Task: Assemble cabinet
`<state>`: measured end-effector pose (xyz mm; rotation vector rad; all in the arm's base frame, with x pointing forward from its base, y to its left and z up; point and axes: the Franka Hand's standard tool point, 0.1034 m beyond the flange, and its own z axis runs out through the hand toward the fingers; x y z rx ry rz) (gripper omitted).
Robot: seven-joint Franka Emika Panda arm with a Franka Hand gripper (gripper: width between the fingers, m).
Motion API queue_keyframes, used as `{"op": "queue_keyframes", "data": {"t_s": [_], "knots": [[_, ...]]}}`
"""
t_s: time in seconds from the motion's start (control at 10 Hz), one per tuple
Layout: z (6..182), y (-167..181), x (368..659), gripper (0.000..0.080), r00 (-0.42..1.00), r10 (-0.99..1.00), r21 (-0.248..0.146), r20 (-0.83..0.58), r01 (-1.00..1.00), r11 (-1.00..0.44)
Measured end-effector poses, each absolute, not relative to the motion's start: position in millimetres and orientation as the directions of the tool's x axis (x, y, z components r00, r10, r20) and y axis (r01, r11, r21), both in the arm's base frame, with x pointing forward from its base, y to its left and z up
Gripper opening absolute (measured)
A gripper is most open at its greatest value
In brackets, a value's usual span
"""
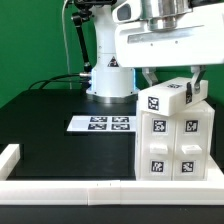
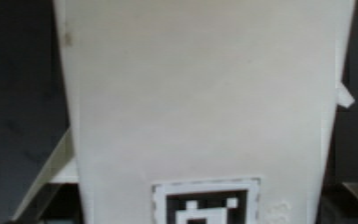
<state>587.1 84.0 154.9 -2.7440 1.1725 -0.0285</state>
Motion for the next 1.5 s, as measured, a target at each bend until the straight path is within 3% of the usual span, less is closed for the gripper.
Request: {"op": "queue_keyframes", "data": {"t_s": [0.6,1.1,1.5], "knots": [[154.5,88.7,584.4,0.0558,0.297,-0.947,-0.139,-0.12,-0.95,-0.28],[156.0,89.6,586.9,0.0558,0.008,-0.984,-0.113,-0.18,-0.993,0.012],[156.1,86.4,588.9,0.0558,-0.352,-0.907,-0.07,-0.23,-0.924,0.376]]}}
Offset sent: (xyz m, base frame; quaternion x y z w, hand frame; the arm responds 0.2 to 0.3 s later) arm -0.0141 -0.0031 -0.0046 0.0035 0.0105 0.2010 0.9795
